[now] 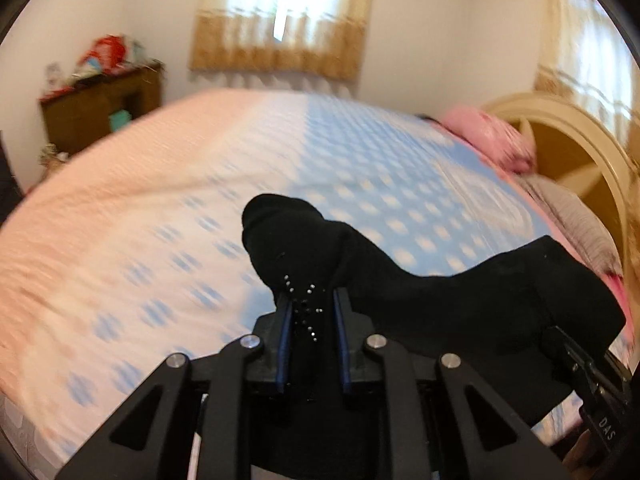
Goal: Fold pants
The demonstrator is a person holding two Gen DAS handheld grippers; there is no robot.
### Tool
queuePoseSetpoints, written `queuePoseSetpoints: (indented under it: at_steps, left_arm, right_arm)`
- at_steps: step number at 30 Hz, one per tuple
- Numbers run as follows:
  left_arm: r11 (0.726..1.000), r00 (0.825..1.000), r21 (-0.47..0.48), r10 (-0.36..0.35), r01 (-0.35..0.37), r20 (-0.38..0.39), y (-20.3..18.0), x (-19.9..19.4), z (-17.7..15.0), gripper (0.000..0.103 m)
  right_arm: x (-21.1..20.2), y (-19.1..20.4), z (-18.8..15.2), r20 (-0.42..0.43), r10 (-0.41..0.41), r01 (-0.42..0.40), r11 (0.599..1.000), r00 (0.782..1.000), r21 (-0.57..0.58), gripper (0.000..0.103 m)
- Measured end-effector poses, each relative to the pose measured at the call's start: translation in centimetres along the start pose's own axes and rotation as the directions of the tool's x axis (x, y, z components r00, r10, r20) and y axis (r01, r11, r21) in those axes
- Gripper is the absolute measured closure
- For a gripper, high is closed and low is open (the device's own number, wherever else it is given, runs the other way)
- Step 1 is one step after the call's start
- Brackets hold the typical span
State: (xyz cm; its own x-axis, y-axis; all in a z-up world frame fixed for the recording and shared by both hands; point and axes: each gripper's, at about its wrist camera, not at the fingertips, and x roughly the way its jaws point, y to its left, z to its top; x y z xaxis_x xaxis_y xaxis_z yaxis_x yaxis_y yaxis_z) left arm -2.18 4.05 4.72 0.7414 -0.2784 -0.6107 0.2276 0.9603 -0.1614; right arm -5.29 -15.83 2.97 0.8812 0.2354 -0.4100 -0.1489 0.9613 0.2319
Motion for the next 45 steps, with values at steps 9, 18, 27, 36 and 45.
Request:
queuePoseSetpoints:
  at_steps: [9,18,27,36,45]
  left_arm:
    - [0.937,0.933,-0.066,0.349,-0.344,0.088,11.9,0.7,5.2,0.08]
    - [0.823,0.837,-0.155,0.533,-0.547,-0.125,21.1,8.8,1.3,0.049]
    - [0.805,0.845,-0.26,0.496,-0.533,-0.199,25.0,7.6,0.7,0.009]
    - [0.655,0.694,-0.262,0.714,-0.709,-0.095,25.9,-1.6,-0.6,0.009]
    - [0.788,0.809,-0.192,0.584,-0.584,-0.066,17.7,-1.7,-3.6,0.007]
  right_arm:
    - [17.5,6.2,1.7,-0.088,0.153,-0.161,0.983,0.984,-0.093,0.076]
    - [25.9,6.4,-2.0,-0.345,-0.114,0.045,0.978,0.932,-0.202,0.034]
    - [20.8,2.1,0.0,-0.262,-0.004,0.02,0.998,0.965,0.059,0.031]
    - [12.9,5.9,0.5,-0.137,-0.062,0.07,0.996,0.989,0.053,0.031]
    - [11.0,10.6,-5.9,-0.245,-0.082,0.079,0.997,0.966,-0.022,0.031]
